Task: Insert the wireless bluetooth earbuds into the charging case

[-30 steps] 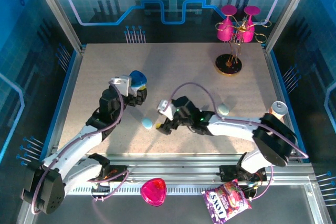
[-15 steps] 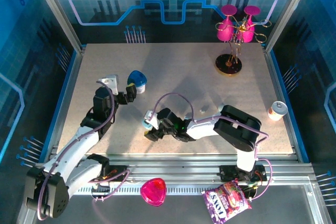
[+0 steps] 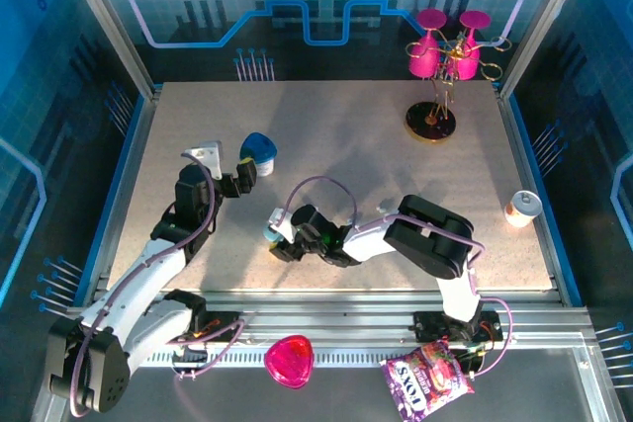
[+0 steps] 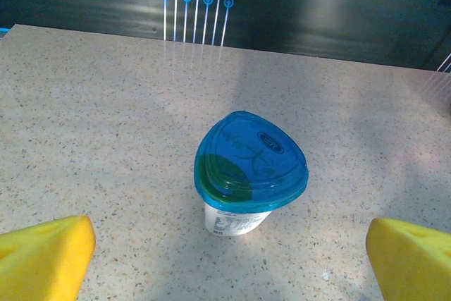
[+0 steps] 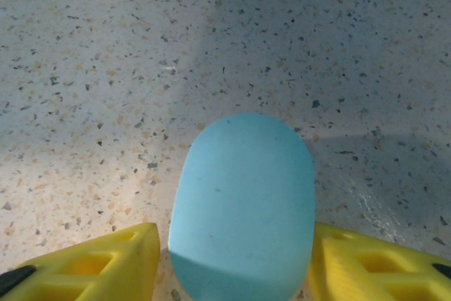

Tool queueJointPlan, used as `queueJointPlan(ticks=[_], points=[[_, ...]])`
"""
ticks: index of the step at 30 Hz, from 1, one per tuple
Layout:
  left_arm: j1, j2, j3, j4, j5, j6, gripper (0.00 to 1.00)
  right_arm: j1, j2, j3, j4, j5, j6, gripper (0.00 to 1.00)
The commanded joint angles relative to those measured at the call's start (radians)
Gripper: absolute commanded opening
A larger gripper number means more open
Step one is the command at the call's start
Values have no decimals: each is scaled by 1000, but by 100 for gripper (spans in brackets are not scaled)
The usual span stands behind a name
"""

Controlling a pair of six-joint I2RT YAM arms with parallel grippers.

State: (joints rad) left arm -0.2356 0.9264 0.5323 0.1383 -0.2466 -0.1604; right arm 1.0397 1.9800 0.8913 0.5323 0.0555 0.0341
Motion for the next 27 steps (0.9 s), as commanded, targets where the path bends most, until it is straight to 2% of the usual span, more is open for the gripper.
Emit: queueJointPlan(ticks=[1, 5, 12, 15, 23, 27], points=[[9, -12, 8, -5, 7, -23, 99, -7, 24, 18, 31, 17, 15, 53], [9, -9, 9, -3, 14, -25, 99, -10, 31, 25, 34, 11, 16, 54], [9, -7, 10, -6, 17, -25, 99, -11, 12, 17, 31, -2, 11, 37], [9, -7, 3, 4, 31, -14, 99, -16, -24, -6, 41, 2, 13, 36], [8, 36, 15, 45, 80, -14, 99, -92, -242, -95, -51, -45, -15, 35], [-7, 69, 18, 138, 220, 50, 99, -173, -388, -107, -173, -144, -49, 35]])
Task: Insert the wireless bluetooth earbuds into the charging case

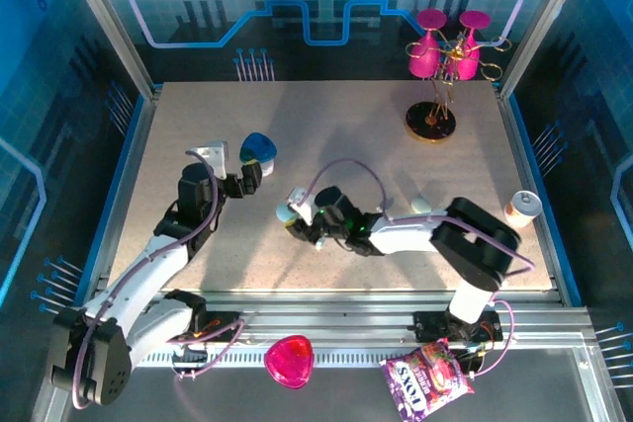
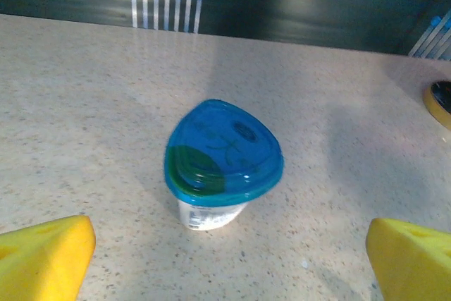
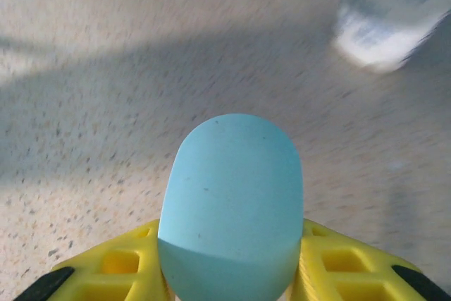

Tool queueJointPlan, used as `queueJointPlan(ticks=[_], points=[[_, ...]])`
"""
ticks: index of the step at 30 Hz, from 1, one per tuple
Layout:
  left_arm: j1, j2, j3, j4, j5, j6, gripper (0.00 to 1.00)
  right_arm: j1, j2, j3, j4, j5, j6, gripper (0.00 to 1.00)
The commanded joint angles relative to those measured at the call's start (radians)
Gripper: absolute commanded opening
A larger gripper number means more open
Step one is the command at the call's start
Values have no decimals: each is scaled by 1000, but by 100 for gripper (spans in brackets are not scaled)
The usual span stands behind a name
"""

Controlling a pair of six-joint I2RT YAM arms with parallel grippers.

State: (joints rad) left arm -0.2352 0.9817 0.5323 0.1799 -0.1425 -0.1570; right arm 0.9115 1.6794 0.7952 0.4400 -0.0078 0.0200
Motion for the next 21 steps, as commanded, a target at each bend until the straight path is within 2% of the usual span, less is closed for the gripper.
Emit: queueJointPlan(ticks=[1, 6, 12, 18, 21], points=[[-20, 20, 15, 134, 152, 70, 99, -69, -125, -5, -130, -117, -50, 35], [-92, 75, 56, 171, 322, 192, 99, -193, -281, 64, -391, -253, -132, 36], [-167, 128, 83, 186, 530, 272, 100, -314, -401, 204, -654, -281, -247, 33], [-191, 121, 65, 236, 812, 339, 99, -389, -468, 312, -863, -425, -356, 33], [-201, 125, 74, 253, 935, 330, 99, -402, -485, 360, -969, -494, -397, 32]])
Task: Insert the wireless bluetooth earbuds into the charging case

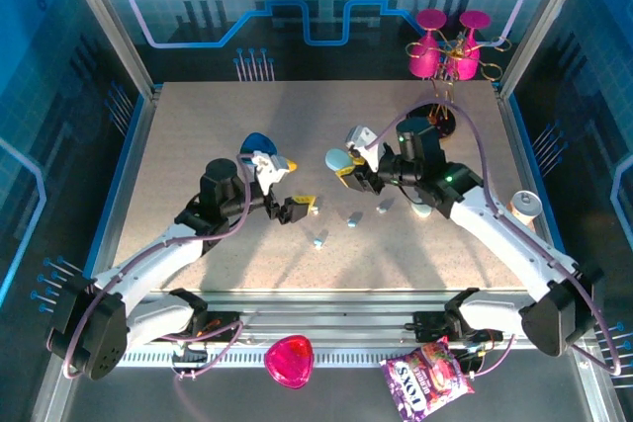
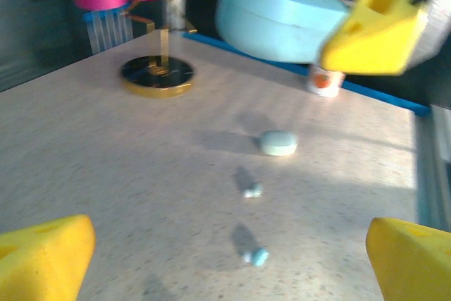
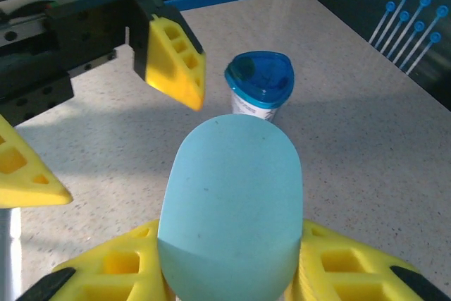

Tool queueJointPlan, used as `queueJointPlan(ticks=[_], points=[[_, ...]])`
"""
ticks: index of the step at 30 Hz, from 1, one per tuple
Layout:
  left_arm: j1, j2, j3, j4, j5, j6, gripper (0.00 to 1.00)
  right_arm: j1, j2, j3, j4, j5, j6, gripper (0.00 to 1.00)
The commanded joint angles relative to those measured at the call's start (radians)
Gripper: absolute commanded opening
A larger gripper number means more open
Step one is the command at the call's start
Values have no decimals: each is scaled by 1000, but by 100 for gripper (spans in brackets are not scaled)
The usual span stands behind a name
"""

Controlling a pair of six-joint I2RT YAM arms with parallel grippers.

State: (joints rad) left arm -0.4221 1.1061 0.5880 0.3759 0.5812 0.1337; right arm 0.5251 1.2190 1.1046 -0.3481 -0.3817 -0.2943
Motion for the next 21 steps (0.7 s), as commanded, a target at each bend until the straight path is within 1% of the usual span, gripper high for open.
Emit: queueJointPlan(ticks=[1, 5, 8, 11, 15, 21], points=[[-21, 7, 26, 64, 234, 26, 99, -16, -29, 64, -204, -141, -94, 32], [-58, 41, 76, 70, 307, -39, 98, -13, -36, 103, -270, -260, -114, 31], [-74, 53, 118, 51, 359, -76, 97, -7, -44, 111, -275, -314, -114, 31], [-80, 55, 118, 123, 397, -144, 96, 0, -49, 115, -282, -355, -121, 31], [-86, 59, 111, 211, 432, -226, 90, 2, -51, 119, -299, -378, -131, 31], [-104, 62, 104, 274, 441, -250, 83, 12, -44, 129, -308, -408, -125, 31]])
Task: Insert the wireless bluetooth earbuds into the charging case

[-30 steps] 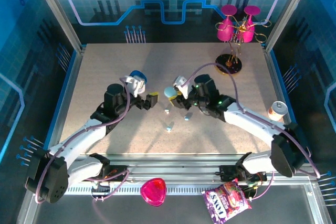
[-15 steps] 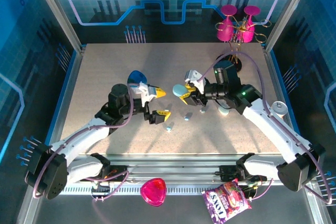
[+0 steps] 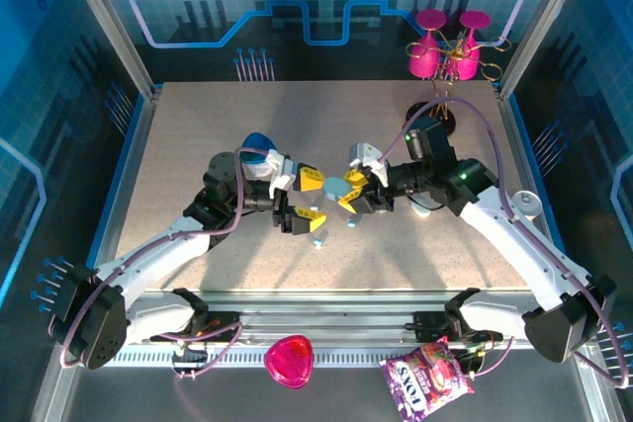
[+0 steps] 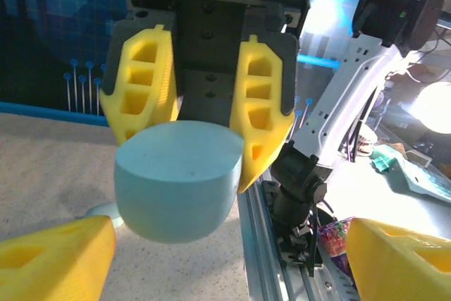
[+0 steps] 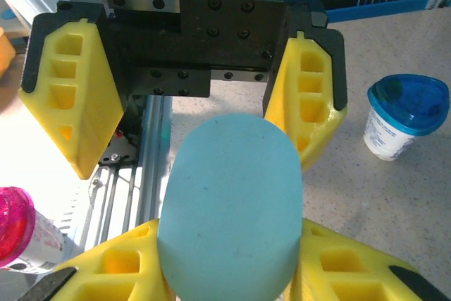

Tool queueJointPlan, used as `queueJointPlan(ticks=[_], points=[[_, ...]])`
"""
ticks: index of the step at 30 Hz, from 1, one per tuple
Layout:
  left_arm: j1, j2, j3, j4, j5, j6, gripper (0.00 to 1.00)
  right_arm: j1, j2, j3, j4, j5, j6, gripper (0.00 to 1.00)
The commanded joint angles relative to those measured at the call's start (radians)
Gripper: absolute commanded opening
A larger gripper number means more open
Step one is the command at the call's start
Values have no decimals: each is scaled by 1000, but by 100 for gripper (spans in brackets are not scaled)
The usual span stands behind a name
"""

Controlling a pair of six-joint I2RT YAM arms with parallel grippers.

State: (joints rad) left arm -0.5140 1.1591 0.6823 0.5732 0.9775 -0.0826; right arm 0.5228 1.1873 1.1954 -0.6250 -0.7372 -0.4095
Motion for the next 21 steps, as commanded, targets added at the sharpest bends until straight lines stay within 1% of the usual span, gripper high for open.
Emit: queueJointPlan(ticks=[1, 8, 10, 11, 14, 18, 20, 21], points=[[-14, 10, 8, 94, 44, -36, 82, 16, -12, 39, -33, -51, -12, 31], [-16, 57, 22, 225, 44, -137, 65, 26, -17, 36, -11, -41, -8, 30], [-16, 65, 18, 253, 43, -144, 60, 28, -20, 32, 1, -40, -4, 29], [-17, 68, 16, 261, 45, -144, 56, 27, -20, 31, 5, -42, -2, 29], [-18, 73, 15, 269, 48, -144, 49, 31, -23, 29, 17, -44, 4, 29], [-21, 71, 14, 272, 55, -143, 45, 34, -25, 29, 25, -42, 8, 29], [-23, 71, 13, 269, 55, -139, 46, 34, -25, 26, 39, -43, 18, 29], [-24, 71, 13, 268, 55, -137, 48, 37, -25, 25, 47, -45, 23, 29]])
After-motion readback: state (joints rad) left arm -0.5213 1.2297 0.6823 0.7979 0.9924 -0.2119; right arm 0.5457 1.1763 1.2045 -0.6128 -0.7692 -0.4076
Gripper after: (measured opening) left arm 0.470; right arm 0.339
